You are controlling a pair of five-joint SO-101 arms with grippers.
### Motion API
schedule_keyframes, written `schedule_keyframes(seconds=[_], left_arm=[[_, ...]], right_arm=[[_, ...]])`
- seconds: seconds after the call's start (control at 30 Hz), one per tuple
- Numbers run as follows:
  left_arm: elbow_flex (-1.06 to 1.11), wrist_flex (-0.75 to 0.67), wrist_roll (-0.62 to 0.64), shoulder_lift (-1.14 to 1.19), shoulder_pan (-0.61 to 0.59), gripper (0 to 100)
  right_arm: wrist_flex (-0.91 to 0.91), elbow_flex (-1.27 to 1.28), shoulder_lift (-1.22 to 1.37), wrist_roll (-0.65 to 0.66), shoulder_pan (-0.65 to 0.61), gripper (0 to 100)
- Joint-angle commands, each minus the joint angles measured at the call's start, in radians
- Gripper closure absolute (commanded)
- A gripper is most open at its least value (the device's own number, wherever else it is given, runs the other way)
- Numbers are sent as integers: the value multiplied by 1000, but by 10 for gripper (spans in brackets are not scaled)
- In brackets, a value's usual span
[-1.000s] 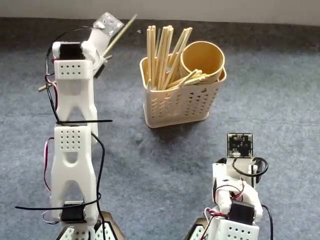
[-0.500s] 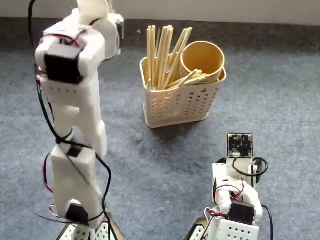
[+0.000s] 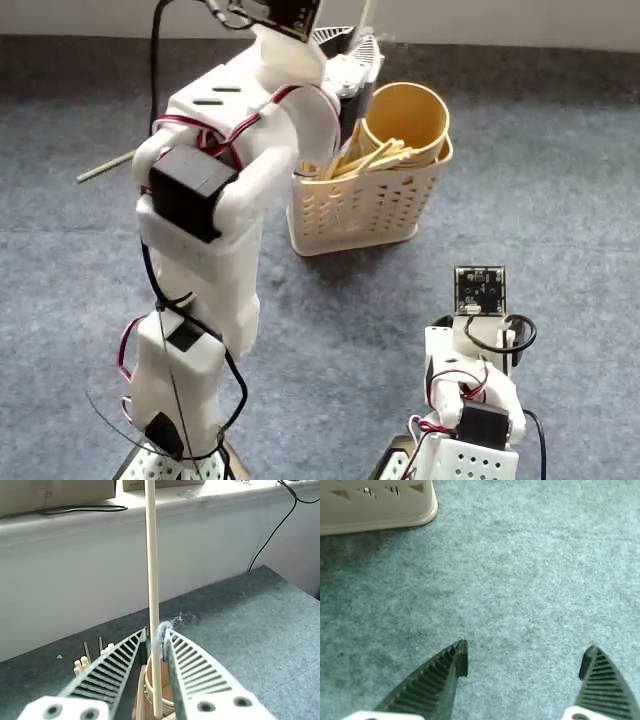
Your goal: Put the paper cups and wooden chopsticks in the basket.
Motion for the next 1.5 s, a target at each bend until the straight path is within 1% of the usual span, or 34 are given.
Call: schedule_keyframes(seconds=[0.0, 0.27, 0.37, 0.43, 0.5, 0.6, 0.67, 0.73, 0.8, 0.87, 0.93, 1.03, 1.13, 1.27, 1.33, 1.47], left_arm=[[-39, -37, 8, 36, -21, 902], [-41, -28, 9, 67, -88, 902], [-41, -25, 9, 68, -140, 904], [-41, 6, 9, 71, -202, 905], [-39, 71, 8, 76, -271, 902], [-25, 152, 9, 81, -401, 905], [71, 153, 9, 84, -498, 905], [226, 152, 9, 85, -544, 905], [423, 150, 9, 82, -542, 905], [605, 150, 2, 79, -510, 902], [722, 150, -38, 79, -469, 902], [820, 149, -32, 79, -427, 902], [776, 149, 28, 70, -427, 902], [621, 149, 35, 4, -415, 901], [576, 149, 35, -35, -383, 901], [573, 149, 37, -91, -297, 901]], right_arm=[[-12, 125, -7, 14, -2, 652], [-12, 125, -7, 14, -2, 652], [-12, 125, -7, 14, -2, 652], [-12, 125, -7, 14, -2, 652], [-12, 125, -7, 14, -2, 652], [-12, 125, -7, 14, -2, 652], [-12, 125, -7, 14, -2, 652], [-12, 125, -7, 14, -2, 652], [-12, 124, -7, 14, 4, 652], [-12, 117, -7, 12, 58, 652], [-12, 87, -7, 11, 130, 652], [-10, 30, -7, 11, 182, 652], [-12, 50, -7, 14, 154, 652], [-18, 104, -7, 15, 145, 652], [-18, 111, -7, 15, 143, 652], [-19, 113, -7, 15, 143, 652]])
